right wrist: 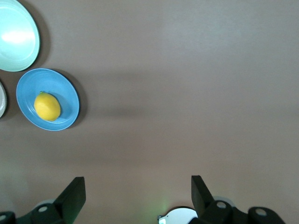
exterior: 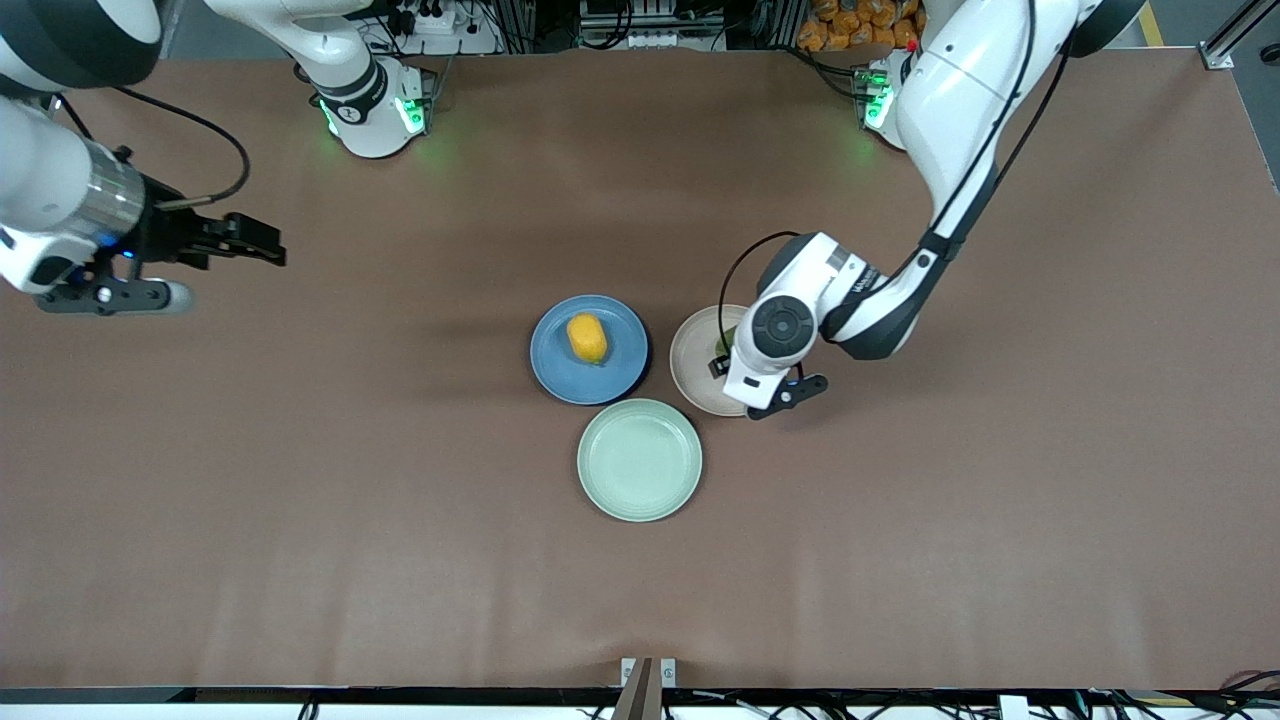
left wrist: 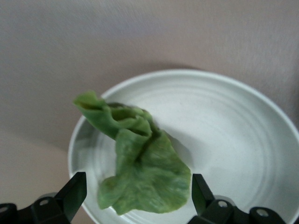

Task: Pick lemon and lettuce from blue and beige plates
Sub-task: 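Grasp the lettuce with the left gripper while the right gripper reaches the lemon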

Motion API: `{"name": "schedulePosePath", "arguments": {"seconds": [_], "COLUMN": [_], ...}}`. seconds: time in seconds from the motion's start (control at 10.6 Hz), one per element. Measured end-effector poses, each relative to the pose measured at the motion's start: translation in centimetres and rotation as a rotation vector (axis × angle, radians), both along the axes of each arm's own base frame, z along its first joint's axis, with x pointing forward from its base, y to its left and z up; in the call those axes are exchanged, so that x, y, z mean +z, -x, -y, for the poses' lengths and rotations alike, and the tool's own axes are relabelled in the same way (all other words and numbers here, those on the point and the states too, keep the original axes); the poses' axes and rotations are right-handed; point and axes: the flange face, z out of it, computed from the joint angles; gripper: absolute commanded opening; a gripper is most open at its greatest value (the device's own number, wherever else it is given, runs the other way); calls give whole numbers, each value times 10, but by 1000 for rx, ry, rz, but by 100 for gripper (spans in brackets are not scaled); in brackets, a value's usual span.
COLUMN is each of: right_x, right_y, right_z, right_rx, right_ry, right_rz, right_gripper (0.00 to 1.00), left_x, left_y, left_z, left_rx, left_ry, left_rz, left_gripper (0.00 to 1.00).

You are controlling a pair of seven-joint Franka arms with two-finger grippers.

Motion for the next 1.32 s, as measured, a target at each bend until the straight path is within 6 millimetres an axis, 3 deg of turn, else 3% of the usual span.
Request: {"name": "schedulePosePath", "arguments": {"seconds": [0.19,0.38,0.56,0.85,1.03,1.13,1.32], "right_x": [-25,-70,-118,-184,-227,-242,-258], "right_y": [-10,-20,-23,-10,6,16,29], "right_z": [-42,-91,-141,-215,-245,-258,-274], "right_rx": [35,7,-37,-58,-37,-36,-43], "right_ry": [-5,-5,-5,-13,-24,-26,-18], "right_rz": [12,41,44,51,63,65,76], "right_gripper": [100,100,100,100,100,100,100], "left_x": [-10,-12,-9,-1,13,33,95], "left_y": [5,3,-1,-6,-12,-19,-38], "left_z": [4,2,2,5,6,4,-16], "left_rx": [-7,-2,29,72,90,95,124], "left_ry": [-9,-11,-13,-12,-6,-4,-16], "left_rz": [-6,-7,4,21,44,64,113], "left_gripper": [46,19,0,0,0,0,0]}}
